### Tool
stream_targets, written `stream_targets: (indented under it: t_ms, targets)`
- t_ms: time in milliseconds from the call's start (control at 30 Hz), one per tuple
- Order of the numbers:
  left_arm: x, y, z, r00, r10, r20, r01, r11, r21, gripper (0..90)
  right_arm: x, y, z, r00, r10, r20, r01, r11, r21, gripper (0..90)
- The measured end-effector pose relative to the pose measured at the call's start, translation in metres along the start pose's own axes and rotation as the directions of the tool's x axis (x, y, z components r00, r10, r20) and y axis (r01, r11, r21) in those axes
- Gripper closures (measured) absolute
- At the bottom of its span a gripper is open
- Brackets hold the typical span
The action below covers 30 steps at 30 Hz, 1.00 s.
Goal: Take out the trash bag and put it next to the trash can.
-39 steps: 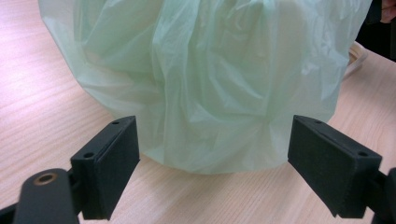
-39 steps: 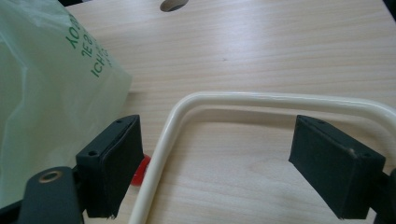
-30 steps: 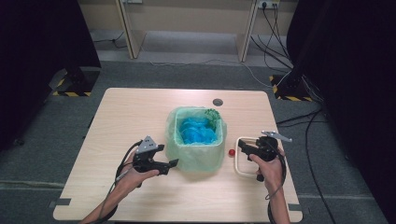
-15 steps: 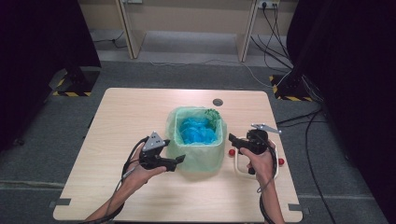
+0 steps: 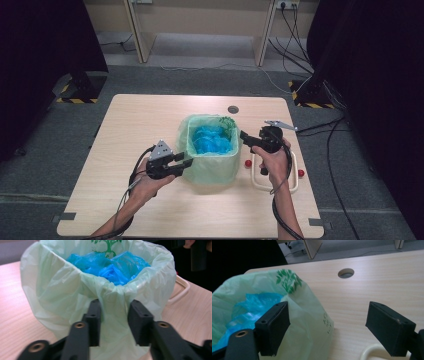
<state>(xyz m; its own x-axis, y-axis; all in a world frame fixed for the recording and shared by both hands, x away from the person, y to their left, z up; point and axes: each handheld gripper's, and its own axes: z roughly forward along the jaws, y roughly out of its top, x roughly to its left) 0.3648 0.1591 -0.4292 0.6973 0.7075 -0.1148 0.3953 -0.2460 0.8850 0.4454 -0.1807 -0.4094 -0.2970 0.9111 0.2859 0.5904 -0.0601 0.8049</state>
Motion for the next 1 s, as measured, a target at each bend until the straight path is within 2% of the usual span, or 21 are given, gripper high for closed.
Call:
stream_targets:
  t_ms: [133,233,300,367,533,600,667,767,833,933,967,1000]
  targets:
    - [-0.002,-0.001,0.000,0.9999,0.014,0.007,-0.014,0.9998,-0.012,79.8,0.004,0.012,0.002,0.9999,-0.013,0.002,0.013,1.000,0.002,24.4]
    - [-0.002,0.000,-0.001,0.9997,0.021,0.009,-0.021,0.9997,-0.014,86.4,0.010,0.020,0.008,0.9994,-0.029,-0.022,0.029,0.999,0.017,30.6]
    - [-0.003,0.000,-0.001,0.9995,0.028,0.014,-0.028,0.9995,-0.017,88.9,0.015,0.024,0.013,0.9985,-0.040,-0.037,0.042,0.999,0.032,34.0]
    - [-0.004,0.001,-0.002,0.9992,0.036,0.018,-0.036,0.9992,-0.018,89.5,0.021,0.029,0.020,0.9963,-0.075,-0.042,0.077,0.996,0.055,37.5]
    - [-0.004,0.001,-0.005,0.9986,0.048,0.024,-0.047,0.9986,-0.024,89.6,0.032,0.035,0.037,0.9876,-0.152,-0.038,0.156,0.982,0.107,44.8]
    - [-0.004,0.002,-0.005,0.9985,0.047,0.026,-0.047,0.9986,-0.025,89.6,0.035,0.035,0.043,0.9857,-0.165,-0.033,0.168,0.978,0.125,48.4]
    - [-0.004,0.002,-0.005,0.9983,0.050,0.029,-0.050,0.9984,-0.026,89.7,0.038,0.034,0.049,0.9820,-0.186,-0.031,0.189,0.969,0.158,50.5]
    - [-0.003,0.002,-0.005,0.9982,0.050,0.033,-0.049,0.9983,-0.030,89.7,0.038,0.036,0.054,0.9846,-0.169,-0.044,0.174,0.968,0.179,57.6]
    - [-0.003,0.002,-0.005,0.9981,0.052,0.034,-0.051,0.9982,-0.031,89.6,0.042,0.036,0.057,0.9820,-0.182,-0.053,0.189,0.960,0.206,63.3]
    - [-0.004,0.003,-0.005,0.9976,0.057,0.040,-0.055,0.9979,-0.033,89.7,0.049,0.038,0.059,0.9707,-0.240,-0.011,0.235,0.941,0.245,70.8]
    - [-0.004,0.003,-0.006,0.9975,0.059,0.040,-0.057,0.9977,-0.035,89.7,0.050,0.038,0.059,0.9681,-0.250,0.001,0.242,0.938,0.248,72.8]
    - [-0.005,0.003,-0.006,0.9973,0.060,0.043,-0.058,0.9976,-0.037,89.7,0.050,0.039,0.060,0.9691,-0.247,0.008,0.237,0.939,0.249,74.7]
